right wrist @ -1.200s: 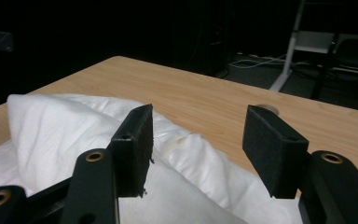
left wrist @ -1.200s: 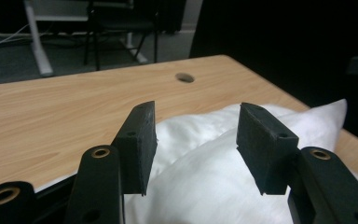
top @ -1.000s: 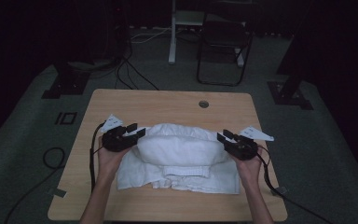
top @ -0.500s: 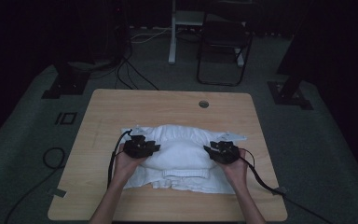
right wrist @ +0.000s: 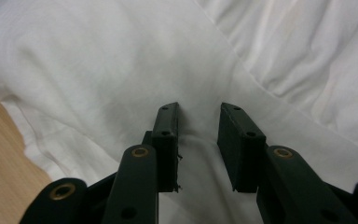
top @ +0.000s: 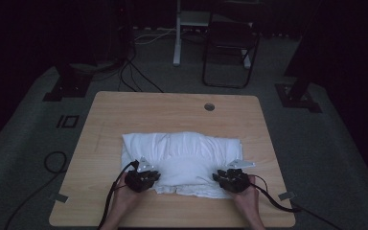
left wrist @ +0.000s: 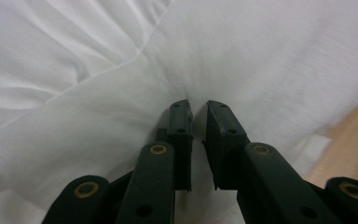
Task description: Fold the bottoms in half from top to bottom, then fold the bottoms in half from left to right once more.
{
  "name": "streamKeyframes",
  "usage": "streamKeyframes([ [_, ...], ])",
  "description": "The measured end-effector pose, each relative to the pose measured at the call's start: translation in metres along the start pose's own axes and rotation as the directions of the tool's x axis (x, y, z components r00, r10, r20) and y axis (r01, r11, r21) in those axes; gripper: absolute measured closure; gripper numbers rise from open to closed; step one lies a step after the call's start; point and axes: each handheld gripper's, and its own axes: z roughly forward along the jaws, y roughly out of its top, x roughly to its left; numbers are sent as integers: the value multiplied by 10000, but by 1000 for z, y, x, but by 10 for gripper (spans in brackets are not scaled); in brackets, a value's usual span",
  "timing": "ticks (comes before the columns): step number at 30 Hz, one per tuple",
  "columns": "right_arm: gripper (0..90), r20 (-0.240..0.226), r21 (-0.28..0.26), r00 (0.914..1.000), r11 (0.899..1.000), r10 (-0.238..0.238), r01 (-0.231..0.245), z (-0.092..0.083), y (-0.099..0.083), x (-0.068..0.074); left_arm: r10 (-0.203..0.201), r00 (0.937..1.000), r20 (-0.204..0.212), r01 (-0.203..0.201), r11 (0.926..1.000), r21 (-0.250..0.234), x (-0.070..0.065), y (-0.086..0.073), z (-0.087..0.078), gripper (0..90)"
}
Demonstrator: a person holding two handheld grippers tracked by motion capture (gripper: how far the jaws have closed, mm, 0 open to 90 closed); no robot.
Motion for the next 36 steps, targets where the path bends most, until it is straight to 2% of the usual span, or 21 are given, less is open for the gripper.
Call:
streamKeyframes([
  [1,676,-118,-65,9997,9998,200,-201,3,-2,-3,-183,9998,-51,182,9997,-135,2,0,4,803],
  [4,674,-117,-96,9999,9999,95,-96,5,-2,-3,-145,9998,-111,142,9996,-225,3,-1,7,803],
  [7,674,-136,-253,9999,9997,11,-15,9,-2,-4,-336,9994,-128,330,9987,-401,8,-1,9,804],
  [16,673,-103,-430,9999,9991,16,-20,10,-4,-4,-673,9977,-43,669,9957,-648,10,-3,10,792],
  [18,672,-71,-463,10000,9989,22,-26,10,-4,-4,-1157,9923,440,1191,9893,-844,13,-1,4,701],
  [19,672,-65,-473,10000,9989,21,-24,10,-5,-3,-1212,9919,391,1247,9865,-1058,13,0,-1,632],
  [20,672,-65,-473,10000,9989,21,-24,10,-5,-3,-1212,9919,391,1247,9865,-1058,13,0,-1,577],
  [21,672,-60,-490,10000,9988,13,-16,10,-5,-3,-1296,9912,271,1322,9801,-1480,15,2,-8,577],
  [22,672,-68,-499,10000,9988,19,-22,10,-5,-3,-1421,9896,203,1434,9737,-1768,17,3,-12,522],
  [23,672,-68,-499,10000,9988,19,-22,10,-5,-3,-1421,9896,203,1434,9737,-1768,17,3,-12,497],
  [24,672,-70,-504,10000,9987,24,-27,10,-5,-3,-1943,9800,-422,1791,9546,-2379,27,6,-21,497],
  [25,673,-73,-507,10000,9987,27,-31,10,-5,-4,-2320,9691,-835,2043,9452,-2548,33,7,-23,363],
  [26,672,-75,-503,10000,9987,25,-29,10,-5,-4,-2627,9580,-1148,2250,9372,-2666,40,8,-23,313],
  [27,672,-73,-508,10000,9987,20,-24,10,-5,-4,-2926,9434,-1562,2449,9321,-2668,46,8,-21,269],
  [29,672,-55,-524,10000,9986,15,-18,10,-5,-3,-3538,9070,-2286,2939,9203,-2583,60,6,-16,179],
  [30,672,-53,-519,10000,9987,14,-16,10,-5,-3,-3840,8909,-2428,3237,9115,-2536,66,4,-12,169],
  [31,672,-60,-526,10000,9986,15,-18,10,-5,-3,-4099,8777,-2483,3520,9030,-2465,70,3,-10,139],
  [32,672,-62,-539,10000,9985,16,-20,10,-6,-3,-4189,8709,-2571,3630,9009,-2380,73,2,-7,116],
  [33,672,-71,-546,10000,9985,2,-5,10,-6,-4,-4180,8651,-2774,3636,9034,-2273,74,1,-5,102],
  [34,672,-82,-550,10000,9985,14,-19,10,-6,-4,-4109,8618,-2976,3573,9080,-2189,75,1,-4,92],
  [36,672,-94,-560,10000,9984,7,-12,10,-6,-4,-4024,8593,-3157,3543,9135,-2001,76,0,0,77],
])
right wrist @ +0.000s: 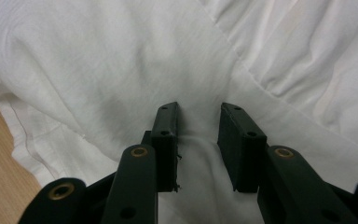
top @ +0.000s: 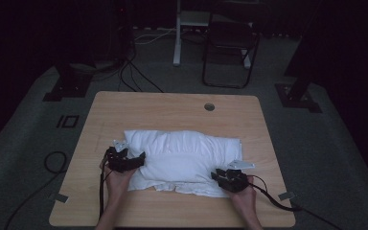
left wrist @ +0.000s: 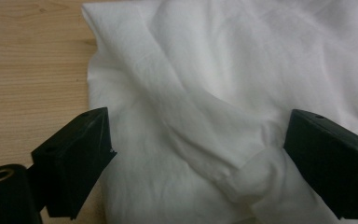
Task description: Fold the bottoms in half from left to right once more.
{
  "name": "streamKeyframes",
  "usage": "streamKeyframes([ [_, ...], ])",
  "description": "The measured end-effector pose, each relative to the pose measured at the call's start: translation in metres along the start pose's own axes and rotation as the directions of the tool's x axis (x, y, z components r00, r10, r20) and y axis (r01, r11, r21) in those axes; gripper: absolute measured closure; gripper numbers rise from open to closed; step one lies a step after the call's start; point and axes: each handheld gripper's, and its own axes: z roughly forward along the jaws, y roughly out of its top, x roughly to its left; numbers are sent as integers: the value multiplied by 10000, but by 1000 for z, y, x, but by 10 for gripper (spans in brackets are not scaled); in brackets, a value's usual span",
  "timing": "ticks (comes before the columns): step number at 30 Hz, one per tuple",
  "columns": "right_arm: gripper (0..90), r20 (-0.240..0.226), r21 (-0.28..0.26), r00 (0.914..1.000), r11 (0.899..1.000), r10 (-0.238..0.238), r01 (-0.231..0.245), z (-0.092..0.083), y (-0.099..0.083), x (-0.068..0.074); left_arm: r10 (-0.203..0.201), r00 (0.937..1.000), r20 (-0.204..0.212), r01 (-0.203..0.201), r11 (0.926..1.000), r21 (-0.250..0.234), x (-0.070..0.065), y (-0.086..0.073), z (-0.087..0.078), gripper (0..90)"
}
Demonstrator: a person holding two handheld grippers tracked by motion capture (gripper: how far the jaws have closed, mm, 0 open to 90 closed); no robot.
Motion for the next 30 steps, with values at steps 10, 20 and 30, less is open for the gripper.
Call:
streamKeyframes([
  [10,672,17,-41,10000,10000,-48,48,0,-1,1,-126,9997,-224,146,9959,898,4,-5,12,16],
  [20,654,17,35,10000,10000,-64,64,-1,2,2,-235,9834,1800,44,9944,1055,0,-5,3,736],
  [30,518,-116,-1489,9993,9883,-345,324,-12,45,28,-347,9568,2885,443,9987,-269,12,8,-22,809],
])
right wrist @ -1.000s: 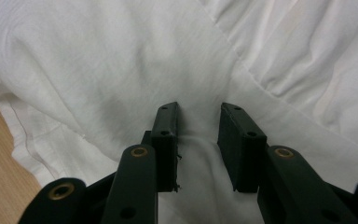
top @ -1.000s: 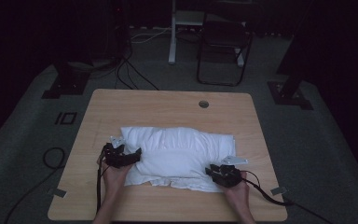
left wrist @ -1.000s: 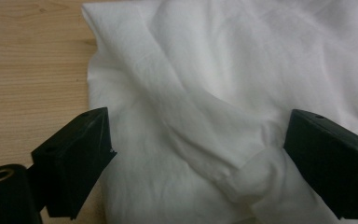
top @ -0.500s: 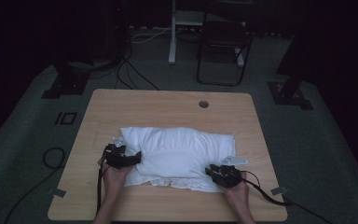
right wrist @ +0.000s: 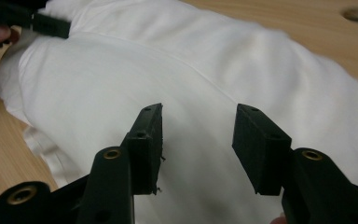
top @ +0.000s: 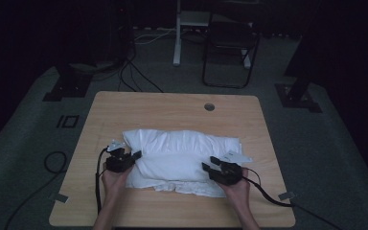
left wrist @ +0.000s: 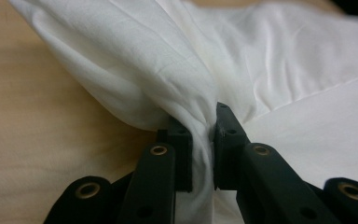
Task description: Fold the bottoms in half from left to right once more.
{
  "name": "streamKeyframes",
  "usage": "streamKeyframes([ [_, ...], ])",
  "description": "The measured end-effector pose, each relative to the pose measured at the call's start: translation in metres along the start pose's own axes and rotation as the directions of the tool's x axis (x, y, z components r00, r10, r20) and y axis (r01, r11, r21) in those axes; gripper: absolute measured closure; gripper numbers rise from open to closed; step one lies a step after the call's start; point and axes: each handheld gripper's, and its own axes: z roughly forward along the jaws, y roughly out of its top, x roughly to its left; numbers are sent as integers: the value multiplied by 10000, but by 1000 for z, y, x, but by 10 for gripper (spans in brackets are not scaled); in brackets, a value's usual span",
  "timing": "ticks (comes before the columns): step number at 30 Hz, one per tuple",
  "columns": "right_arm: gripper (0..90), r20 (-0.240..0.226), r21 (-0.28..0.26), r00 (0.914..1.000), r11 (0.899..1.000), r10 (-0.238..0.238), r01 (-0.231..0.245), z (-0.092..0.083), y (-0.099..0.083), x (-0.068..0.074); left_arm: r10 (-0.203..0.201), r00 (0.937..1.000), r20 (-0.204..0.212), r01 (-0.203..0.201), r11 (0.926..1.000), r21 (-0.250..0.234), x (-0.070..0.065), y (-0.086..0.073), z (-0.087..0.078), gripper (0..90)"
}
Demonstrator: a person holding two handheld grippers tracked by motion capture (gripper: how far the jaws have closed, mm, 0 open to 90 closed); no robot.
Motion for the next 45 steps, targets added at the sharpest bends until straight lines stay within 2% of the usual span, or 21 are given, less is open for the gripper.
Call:
streamKeyframes([
  [2,520,8,-27,9997,9997,-234,234,7,7,7,6,10000,78,-5,9999,-131,-1,1,-3,811],
  [3,551,18,-166,9986,9985,-521,521,17,16,17,106,9997,214,-102,9997,-214,-3,5,-7,811],
  [5,569,-34,-123,9983,9983,-574,573,22,18,20,243,9994,241,-236,9993,-284,-5,8,-9,811],
  [7,607,73,957,9956,9912,-930,919,45,16,27,132,9984,541,-107,9989,-464,-6,13,-12,813],
  [9,627,-120,2271,9902,9641,-1389,1380,70,2,29,269,9965,787,-210,9970,-743,-12,20,-15,814],
  [10,638,-251,1795,9920,9757,-1235,1260,73,-2,28,487,9962,726,-422,9952,-883,-16,25,-18,815],
  [11,639,-218,1735,9946,9793,-1018,1041,74,-3,29,586,9945,867,-494,9933,-1043,-20,31,-21,815],
  [14,647,-8,2005,9898,9697,-1425,1398,75,1,34,1054,9892,1020,-916,9870,-1317,-33,45,-26,816],
  [18,664,-57,1721,9938,9788,-1114,1107,81,0,39,1378,9846,1075,-1194,9795,-1622,-46,61,-28,816],
  [24,674,-414,1582,9939,9815,-1027,1080,98,7,55,1741,9768,1250,-1481,9698,-1937,-62,78,-32,816],
  [28,650,-854,1560,9929,9832,-825,951,103,10,57,1949,9724,1281,-1674,9657,-1987,-69,81,-28,815],
  [30,551,-1097,1493,9897,9829,-915,1074,94,12,54,1936,9723,1312,-1657,9661,-1980,-68,80,-27,815],
  [31,520,-1196,1317,9867,9833,-1102,1257,87,13,53,1947,9723,1293,-1672,9660,-1973,-68,79,-27,815],
  [32,507,-1235,1005,9866,9878,-1062,1189,78,13,51,1948,9723,1288,-1675,9661,-1966,-67,79,-28,815],
  [34,498,-866,703,9928,9935,-830,892,63,13,43,1912,9731,1282,-1641,9668,-1960,-67,78,-28,815],
  [36,449,-281,910,9964,9925,-798,821,54,13,34,1912,9726,1326,-1633,9669,-1962,-67,77,-28,815],
  [37,449,-281,910,9964,9925,-798,821,54,13,34,1912,9726,1326,-1633,9669,-1962,-67,77,-28,815],
  [38,424,5,1640,9966,9831,-820,808,57,7,29,1971,9709,1358,-1689,9662,-1949,-70,78,-28,815],
  [42,432,-164,1660,9961,9822,-867,882,74,-3,33,2034,9645,1682,-1704,9665,-1918,-80,79,-27,815],
  [43,442,-268,1556,9957,9835,-891,922,77,-2,34,2114,9619,1734,-1770,9648,-1943,-83,79,-26,815],
  [45,440,-914,1476,9922,9842,-849,978,82,-1,34,2297,9570,1774,-1962,9624,-1877,-90,78,-23,815],
])
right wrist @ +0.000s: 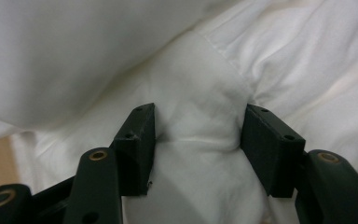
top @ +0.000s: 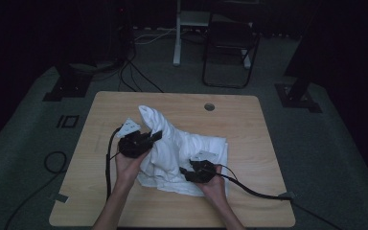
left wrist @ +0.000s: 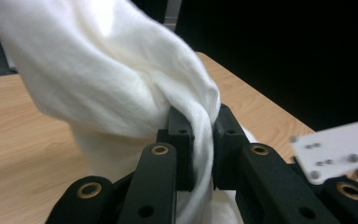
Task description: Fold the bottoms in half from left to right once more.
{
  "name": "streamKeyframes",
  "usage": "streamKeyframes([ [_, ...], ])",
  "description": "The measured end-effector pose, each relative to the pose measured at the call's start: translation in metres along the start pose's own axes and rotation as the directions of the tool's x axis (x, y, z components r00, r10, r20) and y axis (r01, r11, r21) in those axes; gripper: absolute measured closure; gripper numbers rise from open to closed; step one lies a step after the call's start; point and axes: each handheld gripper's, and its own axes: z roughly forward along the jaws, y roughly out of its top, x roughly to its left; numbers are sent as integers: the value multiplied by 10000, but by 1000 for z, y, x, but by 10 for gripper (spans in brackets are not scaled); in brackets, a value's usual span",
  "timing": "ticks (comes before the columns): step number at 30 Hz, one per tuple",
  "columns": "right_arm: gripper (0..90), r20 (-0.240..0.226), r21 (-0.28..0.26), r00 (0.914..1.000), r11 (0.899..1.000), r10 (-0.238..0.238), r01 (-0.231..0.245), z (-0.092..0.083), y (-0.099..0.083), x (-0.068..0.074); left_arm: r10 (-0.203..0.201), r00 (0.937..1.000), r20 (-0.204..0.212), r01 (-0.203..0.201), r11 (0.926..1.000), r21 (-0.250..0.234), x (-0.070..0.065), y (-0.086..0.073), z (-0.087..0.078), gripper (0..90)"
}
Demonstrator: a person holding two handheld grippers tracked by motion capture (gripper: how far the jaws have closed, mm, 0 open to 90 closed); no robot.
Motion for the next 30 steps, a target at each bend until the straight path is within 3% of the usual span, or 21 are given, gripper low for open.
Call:
streamKeyframes([
  [3,437,-330,64,9988,9993,-371,373,-11,5,-2,123,9998,133,-124,9999,109,-5,-1,6,815],
  [5,454,-246,-481,9995,9987,-203,191,-31,4,-5,185,9997,170,-188,9997,176,-7,-2,9,815],
  [6,454,-246,-481,9995,9987,-203,191,-31,4,-5,185,9997,170,-188,9997,176,-7,-2,9,815],
  [8,471,539,-926,9975,9949,447,-396,-52,-3,-16,217,9996,197,-221,9995,234,-9,-2,10,815],
  [9,463,1058,-821,9916,9945,742,-657,-59,-8,-23,245,9995,190,-250,9994,252,-10,-2,10,815],
  [10,441,1487,-434,9819,9928,1172,-1120,-59,-17,-32,287,9994,204,-292,9992,272,-11,-2,11,815],
  [11,441,1487,-434,9819,9928,1172,-1120,-59,-17,-32,287,9994,204,-292,9992,272,-11,-2,11,814],
  [12,421,1569,366,9734,9840,1667,-1744,-44,-28,-41,267,9994,235,-273,9993,270,-13,-2,12,815],
  [13,421,1569,366,9734,9840,1667,-1744,-44,-28,-41,267,9994,235,-273,9993,270,-13,-2,12,814],
  [17,438,1856,607,9798,9944,743,-869,-23,-17,-33,322,9987,384,-336,9987,378,-18,-3,15,814],
  [18,438,1856,607,9798,9944,743,-869,-23,-17,-33,322,9987,384,-336,9987,378,-18,-3,15,814],
  [20,444,1770,597,9822,9954,630,-746,-19,-15,-32,363,9985,399,-379,9985,406,-18,-3,16,814],
  [21,447,1497,509,9869,9964,594,-677,-13,-11,-31,334,9985,436,-355,9982,474,-19,-4,20,814],
  [22,459,173,636,9999,9980,-3,-8,-1,-1,-23,310,9985,461,-336,9978,575,-19,-6,26,814],
  [23,459,173,636,9999,9980,-3,-8,-1,-1,-23,310,9985,461,-336,9978,575,-19,-6,26,814],
  [24,457,-412,576,9991,9983,135,-111,-4,1,-23,245,9980,580,-282,9976,632,-19,-9,31,814],
  [25,457,-412,576,9991,9983,135,-111,-4,1,-23,245,9980,580,-282,9976,632,-19,-9,31,814],
  [26,455,-582,331,9977,9989,353,-334,-10,0,-26,224,9974,681,-270,9973,676,-20,-11,35,814],
  [27,448,-1226,-329,9885,9951,882,-929,-25,-6,-38,211,9970,743,-263,9971,709,-21,-12,37,813],
  [28,443,-1346,-539,9836,9903,1202,-1284,-33,-9,-45,203,9960,865,-276,9961,841,-24,-16,45,813],
  [30,436,-1097,-734,9814,9834,1575,-1660,-46,-14,-59,193,9946,1016,-295,9945,1002,-30,-20,54,813],
])
